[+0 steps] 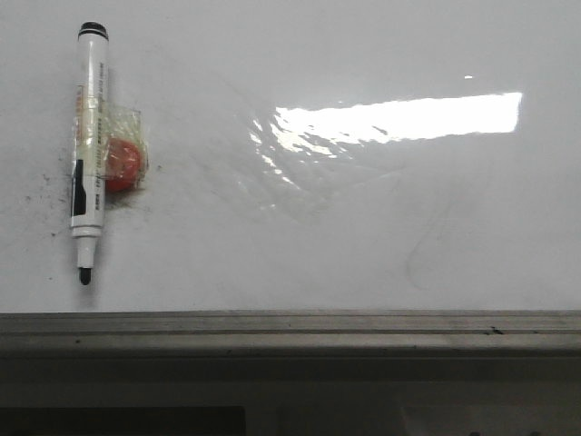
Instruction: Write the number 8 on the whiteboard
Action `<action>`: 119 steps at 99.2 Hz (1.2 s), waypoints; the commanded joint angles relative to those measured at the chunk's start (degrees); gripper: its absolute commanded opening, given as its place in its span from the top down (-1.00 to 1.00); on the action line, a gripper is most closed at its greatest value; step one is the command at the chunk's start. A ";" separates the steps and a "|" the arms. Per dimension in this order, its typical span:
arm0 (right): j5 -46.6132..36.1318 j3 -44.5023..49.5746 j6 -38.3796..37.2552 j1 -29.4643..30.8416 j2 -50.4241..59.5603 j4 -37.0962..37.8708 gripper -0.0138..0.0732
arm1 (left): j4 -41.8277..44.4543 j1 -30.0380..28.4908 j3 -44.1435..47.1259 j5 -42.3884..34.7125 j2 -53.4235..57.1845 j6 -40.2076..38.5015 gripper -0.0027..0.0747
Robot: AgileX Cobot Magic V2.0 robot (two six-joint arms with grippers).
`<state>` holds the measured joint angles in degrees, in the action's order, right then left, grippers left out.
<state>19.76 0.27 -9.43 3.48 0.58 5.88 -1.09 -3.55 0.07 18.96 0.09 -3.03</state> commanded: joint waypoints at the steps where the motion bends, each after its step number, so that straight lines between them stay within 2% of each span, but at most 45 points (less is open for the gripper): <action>1: -1.96 0.99 0.43 0.28 0.59 -0.13 0.83 | -0.49 1.19 1.84 -3.50 1.69 0.11 0.98; 119: -1.96 0.99 0.43 0.28 0.59 -0.13 0.83 | -0.49 1.86 1.84 -3.50 1.69 0.11 0.98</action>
<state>19.76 0.27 -9.43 3.48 0.58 5.88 -1.09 -1.93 0.07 18.96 0.09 -3.03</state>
